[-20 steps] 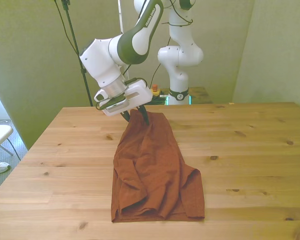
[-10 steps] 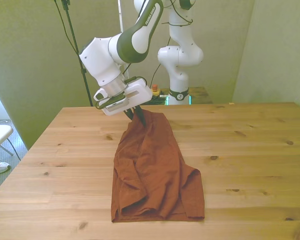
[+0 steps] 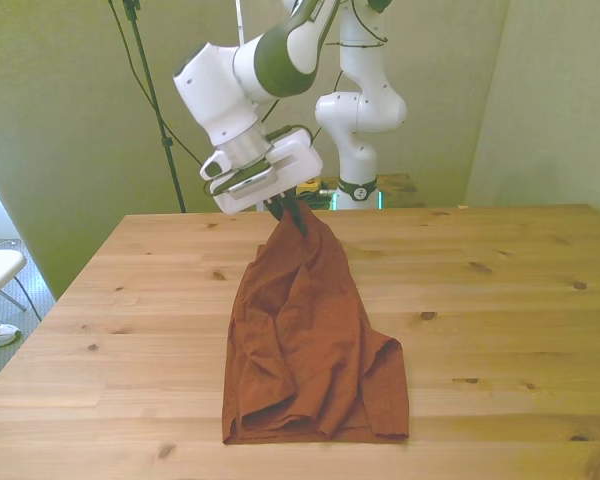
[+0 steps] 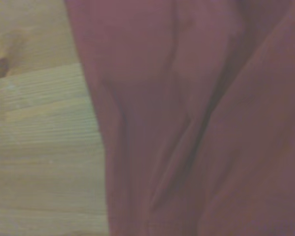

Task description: Unfold the shorts

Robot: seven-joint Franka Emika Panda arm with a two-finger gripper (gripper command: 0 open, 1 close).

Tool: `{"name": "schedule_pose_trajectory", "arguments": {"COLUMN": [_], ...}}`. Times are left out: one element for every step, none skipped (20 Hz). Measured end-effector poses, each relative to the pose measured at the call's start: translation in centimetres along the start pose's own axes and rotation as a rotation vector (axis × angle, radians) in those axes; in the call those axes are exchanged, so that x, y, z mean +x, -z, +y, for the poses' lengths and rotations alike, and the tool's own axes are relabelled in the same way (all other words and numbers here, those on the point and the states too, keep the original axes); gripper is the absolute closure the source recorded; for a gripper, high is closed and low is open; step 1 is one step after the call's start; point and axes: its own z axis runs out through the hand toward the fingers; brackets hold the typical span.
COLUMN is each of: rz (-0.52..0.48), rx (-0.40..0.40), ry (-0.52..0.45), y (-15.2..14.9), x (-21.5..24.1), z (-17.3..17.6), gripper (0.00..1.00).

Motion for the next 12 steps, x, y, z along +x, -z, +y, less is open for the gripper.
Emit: {"name": "schedule_pose_trajectory", "arguments": {"rz": [0.005, 0.009, 0.011, 0.015, 0.023, 0.031, 0.037, 0.036, 0.028, 0.017, 0.004, -0.008], "rx": [0.002, 0.001, -0.002, -0.006, -0.011, -0.021, -0.042, -0.062, -0.074, -0.085, -0.094, -0.104], "ry": [0.026, 0.050, 0.071, 0.090, 0.112, 0.137, 0.169, 0.200, 0.230, 0.259, 0.286, 0.310], "y": [0.3, 0.5, 0.4, 0.1, -0.3, -0.8, -1.4, -2.0, -2.7, -3.5, -4.3, -5.1], "x": [-0.9, -1.7, -2.4, -3.0, -3.6, -4.2, -4.8, -5.6, -6.4, -7.3, -8.1, -8.8], "z": [-1.0, -2.2, -3.3, -4.6, -6.0, -7.3, -8.6, -9.8, -10.9, -12.0, -13.0, -13.9], "gripper": [1.00, 1.00, 1.00, 1.00, 1.00, 1.00, 0.00, 0.00, 0.00, 0.00, 0.00, 0.00]}}
